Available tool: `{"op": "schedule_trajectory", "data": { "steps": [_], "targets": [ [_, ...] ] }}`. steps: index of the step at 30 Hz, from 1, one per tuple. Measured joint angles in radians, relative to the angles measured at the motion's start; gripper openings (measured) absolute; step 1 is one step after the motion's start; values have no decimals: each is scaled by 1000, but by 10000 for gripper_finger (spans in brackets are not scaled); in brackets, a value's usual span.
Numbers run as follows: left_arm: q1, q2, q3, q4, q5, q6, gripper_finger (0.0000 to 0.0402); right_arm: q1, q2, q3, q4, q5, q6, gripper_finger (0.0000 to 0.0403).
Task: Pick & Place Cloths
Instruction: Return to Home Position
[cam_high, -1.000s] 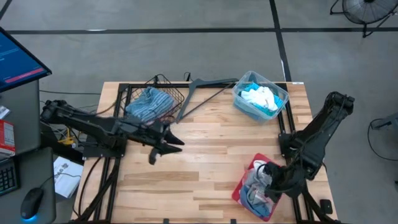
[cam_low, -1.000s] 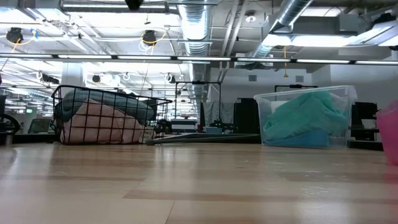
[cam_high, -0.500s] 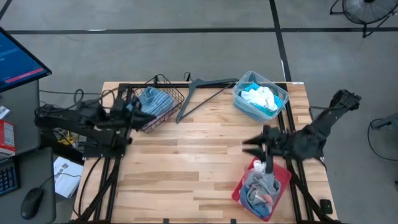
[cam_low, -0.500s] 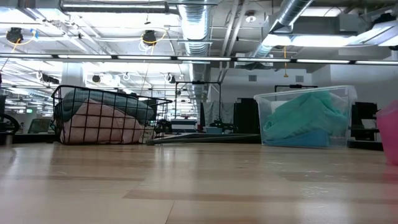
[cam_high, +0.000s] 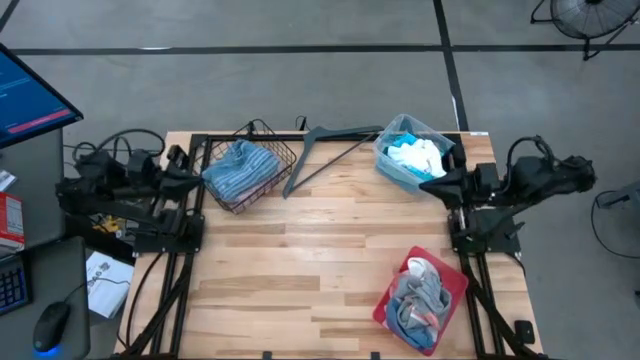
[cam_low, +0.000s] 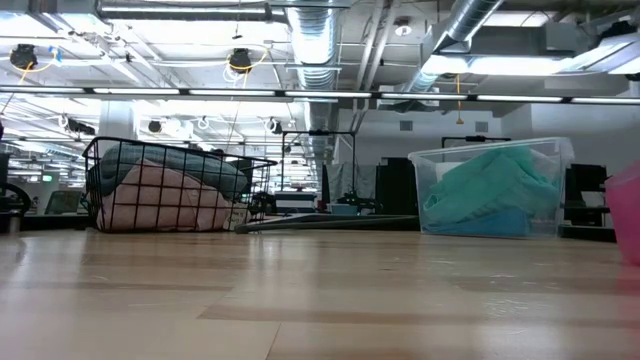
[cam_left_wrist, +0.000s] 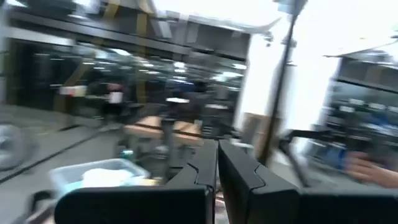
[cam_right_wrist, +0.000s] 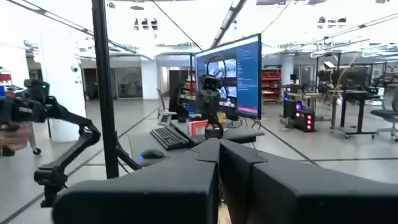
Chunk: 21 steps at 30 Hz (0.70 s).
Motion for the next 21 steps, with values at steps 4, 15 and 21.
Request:
{"op": "schedule_trajectory", "data": {
  "steps": [4, 15, 21],
  "targets": [
    [0, -16, -3, -18, 107, -8, 0, -45, -71, -112, 3, -18, 29, 3],
    [0, -16, -251, 84, 131, -100, 0, -89, -313, -532, 209, -95, 216, 1],
    [0, -24, -421, 221, 190, -177, 0, -89, -482, -693, 258, -97, 246, 1]
  ]
}}
